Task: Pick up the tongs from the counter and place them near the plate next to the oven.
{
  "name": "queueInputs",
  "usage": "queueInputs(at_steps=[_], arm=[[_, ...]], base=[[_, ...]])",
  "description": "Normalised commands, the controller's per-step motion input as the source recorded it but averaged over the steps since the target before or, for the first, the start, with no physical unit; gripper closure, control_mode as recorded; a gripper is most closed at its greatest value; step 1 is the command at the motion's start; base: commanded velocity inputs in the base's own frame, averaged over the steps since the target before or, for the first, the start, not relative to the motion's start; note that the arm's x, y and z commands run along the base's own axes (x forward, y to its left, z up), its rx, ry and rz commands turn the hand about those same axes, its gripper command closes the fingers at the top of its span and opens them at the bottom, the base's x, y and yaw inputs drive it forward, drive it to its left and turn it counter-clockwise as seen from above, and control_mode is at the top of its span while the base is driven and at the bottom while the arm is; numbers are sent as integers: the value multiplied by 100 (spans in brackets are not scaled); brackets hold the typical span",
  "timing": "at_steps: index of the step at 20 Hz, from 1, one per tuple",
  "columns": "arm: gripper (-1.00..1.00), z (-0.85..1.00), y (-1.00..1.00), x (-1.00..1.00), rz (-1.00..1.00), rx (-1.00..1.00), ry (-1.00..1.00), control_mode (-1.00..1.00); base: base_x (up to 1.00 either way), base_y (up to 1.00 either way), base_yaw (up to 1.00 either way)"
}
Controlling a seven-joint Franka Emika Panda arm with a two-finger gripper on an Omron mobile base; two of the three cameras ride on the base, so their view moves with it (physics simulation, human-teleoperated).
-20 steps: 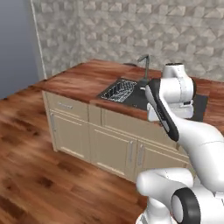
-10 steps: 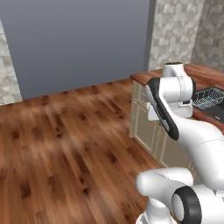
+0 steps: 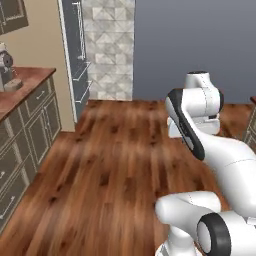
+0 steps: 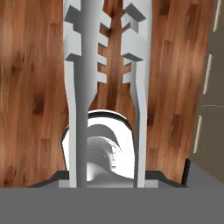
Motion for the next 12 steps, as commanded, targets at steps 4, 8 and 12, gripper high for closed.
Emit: queueInputs(at_steps=[4, 8, 12], arm=[[100, 0, 0, 0, 0, 0, 0, 100], [100, 0, 0, 0, 0, 0, 0, 100], [100, 0, 0, 0, 0, 0, 0, 100]], base=[[9, 0, 83], [9, -3, 79], [12, -7, 74]])
